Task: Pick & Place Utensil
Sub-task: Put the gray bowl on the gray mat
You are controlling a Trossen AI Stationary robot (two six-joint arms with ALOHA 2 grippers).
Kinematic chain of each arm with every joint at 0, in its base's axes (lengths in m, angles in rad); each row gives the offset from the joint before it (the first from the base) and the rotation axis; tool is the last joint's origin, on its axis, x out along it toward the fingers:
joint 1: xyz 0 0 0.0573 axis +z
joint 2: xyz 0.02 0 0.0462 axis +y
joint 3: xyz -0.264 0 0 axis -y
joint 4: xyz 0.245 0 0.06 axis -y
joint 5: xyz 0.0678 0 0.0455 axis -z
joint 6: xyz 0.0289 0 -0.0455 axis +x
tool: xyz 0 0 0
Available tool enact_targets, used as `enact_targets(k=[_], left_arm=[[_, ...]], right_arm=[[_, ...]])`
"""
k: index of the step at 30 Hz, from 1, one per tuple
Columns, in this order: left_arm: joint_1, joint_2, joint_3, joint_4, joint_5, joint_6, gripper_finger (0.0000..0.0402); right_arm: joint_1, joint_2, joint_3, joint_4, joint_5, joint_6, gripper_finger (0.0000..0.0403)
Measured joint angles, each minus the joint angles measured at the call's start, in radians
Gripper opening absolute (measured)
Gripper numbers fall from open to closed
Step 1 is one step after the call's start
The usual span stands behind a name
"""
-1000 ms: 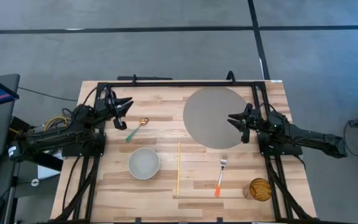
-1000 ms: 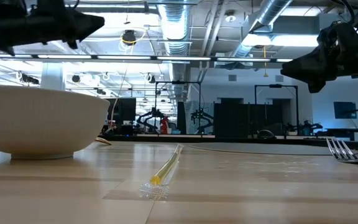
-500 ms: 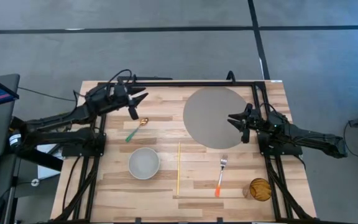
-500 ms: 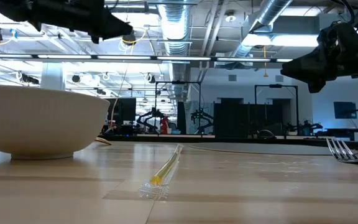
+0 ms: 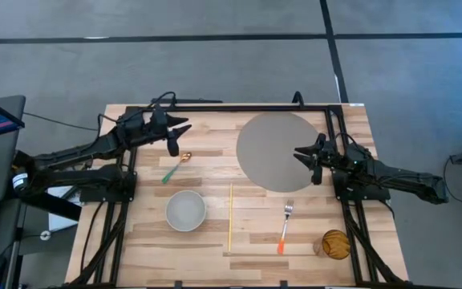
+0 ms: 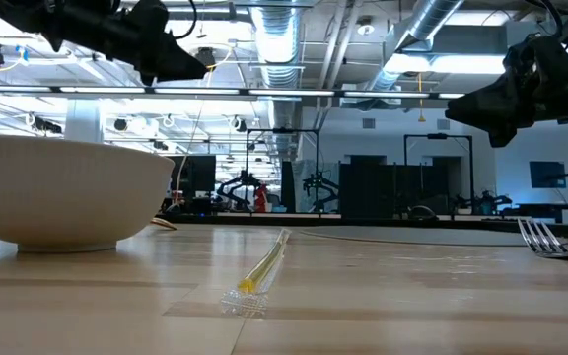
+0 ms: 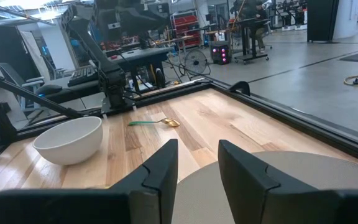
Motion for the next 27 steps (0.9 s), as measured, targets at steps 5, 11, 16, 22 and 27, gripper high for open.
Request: enact_targets(k=[5, 11, 16, 22, 27], left_arm=[[0.0, 0.0, 0.0, -0.03, 0.051, -0.039, 0.0121], [-0.001, 0.0, 0.0, -0.051, 0.109, -0.087, 0.0121], [0.0, 0.0, 0.0, -0.05, 0.11, -0.089, 0.0121], [0.0, 0.0, 0.0, -0.049, 0.11, -0.089, 0.0121], [0.0, 0.0, -0.001, -0.05, 0.11, -0.089, 0.0121]], right_arm=[[0.0, 0.0, 0.0, 0.0, 0.0, 0.0, 0.0109], [0.0, 0.0, 0.0, 0.0, 0.0, 0.0, 0.0109], [0.0, 0.0, 0.0, 0.0, 0.0, 0.0, 0.0109], [0.0, 0.0, 0.0, 0.007, 0.0, 0.001, 0.0109], [0.001, 0.0, 0.0, 0.013, 0.0, 0.063, 0.0109]])
